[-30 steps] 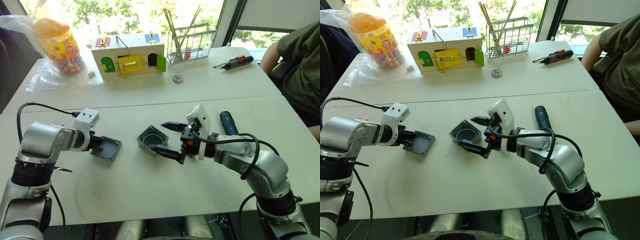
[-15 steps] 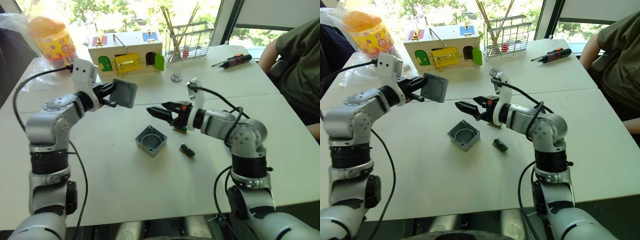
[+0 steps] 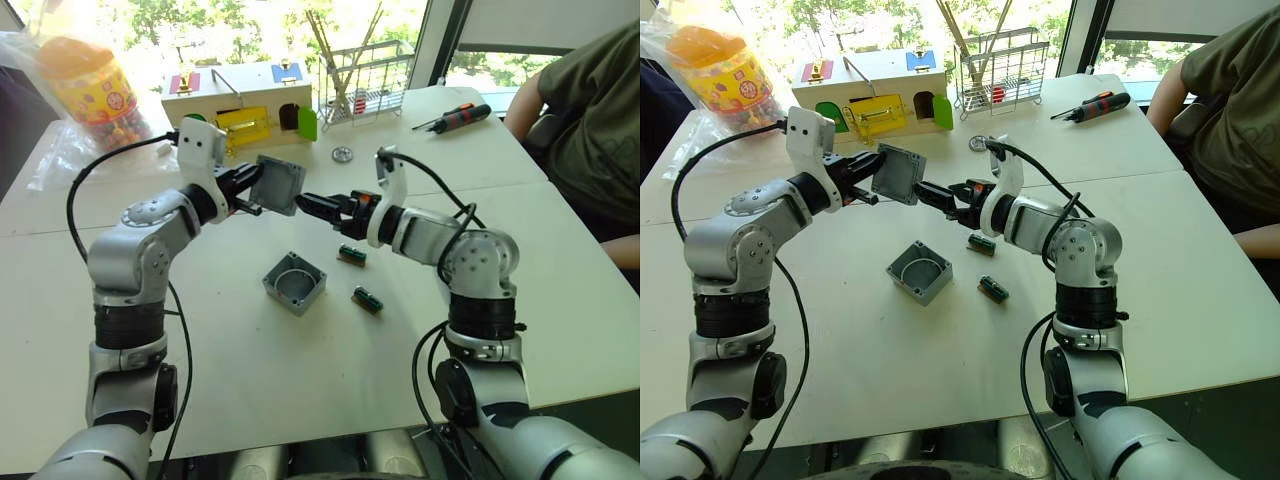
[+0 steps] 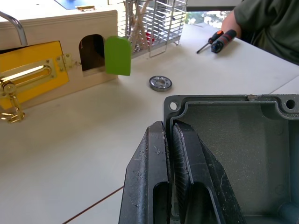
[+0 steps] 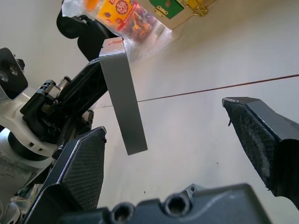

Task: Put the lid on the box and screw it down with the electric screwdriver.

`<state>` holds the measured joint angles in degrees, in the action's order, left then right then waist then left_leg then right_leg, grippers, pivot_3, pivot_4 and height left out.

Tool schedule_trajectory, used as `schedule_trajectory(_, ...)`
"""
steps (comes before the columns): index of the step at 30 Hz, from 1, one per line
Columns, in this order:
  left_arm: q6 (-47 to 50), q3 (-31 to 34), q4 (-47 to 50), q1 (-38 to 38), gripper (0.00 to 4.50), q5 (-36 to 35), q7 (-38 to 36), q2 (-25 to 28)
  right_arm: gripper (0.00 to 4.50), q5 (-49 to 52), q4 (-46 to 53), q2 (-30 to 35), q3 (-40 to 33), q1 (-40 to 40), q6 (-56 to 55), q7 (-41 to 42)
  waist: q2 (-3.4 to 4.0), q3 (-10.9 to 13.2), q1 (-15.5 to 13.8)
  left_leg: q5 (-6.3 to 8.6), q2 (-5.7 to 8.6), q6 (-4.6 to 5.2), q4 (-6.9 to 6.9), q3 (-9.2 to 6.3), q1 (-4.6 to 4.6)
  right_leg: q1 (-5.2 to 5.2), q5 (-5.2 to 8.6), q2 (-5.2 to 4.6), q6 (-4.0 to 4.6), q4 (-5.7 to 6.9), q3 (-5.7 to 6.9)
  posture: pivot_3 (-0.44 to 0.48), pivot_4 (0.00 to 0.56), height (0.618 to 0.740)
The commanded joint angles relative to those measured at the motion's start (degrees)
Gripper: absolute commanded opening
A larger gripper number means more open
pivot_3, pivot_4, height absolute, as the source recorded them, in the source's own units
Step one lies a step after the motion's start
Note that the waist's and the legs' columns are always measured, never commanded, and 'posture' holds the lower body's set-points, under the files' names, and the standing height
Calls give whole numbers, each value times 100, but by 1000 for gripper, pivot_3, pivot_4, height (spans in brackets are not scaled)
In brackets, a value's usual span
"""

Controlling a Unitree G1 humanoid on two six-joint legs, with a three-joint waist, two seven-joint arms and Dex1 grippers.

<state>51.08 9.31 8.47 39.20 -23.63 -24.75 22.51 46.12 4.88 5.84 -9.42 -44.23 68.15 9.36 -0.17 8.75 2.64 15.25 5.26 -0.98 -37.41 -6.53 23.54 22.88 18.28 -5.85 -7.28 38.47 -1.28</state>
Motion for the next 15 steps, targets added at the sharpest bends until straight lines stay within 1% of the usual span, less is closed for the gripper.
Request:
schedule_trajectory(1, -38, -73, 211, 185, 20, -117, -39, 16, 4500, 124, 215, -155, -84, -151, -84, -54, 0, 0, -5, 0, 0, 0, 0, 0, 0, 0, 0, 0, 0, 0, 0, 0, 150, 740)
schedule_trajectory(6, -2, -139, 238, 194, 20, -191, 4, -9, 4500, 123, 227, -256, -91, -153, -93, -99, 0, 0, -4, -1, 0, -1, 0, 1, 0, 0, 0, 2, 0, 0, 0, 0, 150, 740)
schedule_trajectory(9, 49, -109, 250, 219, 0, -232, 53, -55, 3672, 128, 293, -269, -64, -93, -121, -67, 0, 0, -5, -1, 0, -2, 1, 0, 0, 1, 0, 4, 0, 0, 0, 0, 150, 740)
schedule_trajectory(11, 68, -98, 230, 244, 0, -238, 52, -62, 2978, 145, 325, -284, -58, -71, -124, -60, 0, 0, -4, -1, 0, -2, 1, 0, 0, 0, 0, 4, 0, 0, 0, 0, 150, 740)
schedule_trajectory(13, 80, -88, 209, 258, 0, -244, 47, -66, 2199, 164, 362, -298, -49, -44, -118, -56, 0, 0, -4, -1, 0, -2, 1, 1, 0, 1, 0, 5, 0, 0, 0, 0, 150, 740)
schedule_trajectory(15, 86, -89, 196, 266, 0, -276, 38, -66, 1299, 169, 405, -315, -39, -11, -116, -56, 0, 0, -2, -1, 0, -2, 2, 0, 0, 2, 0, 4, 0, 1, 0, 0, 150, 740)
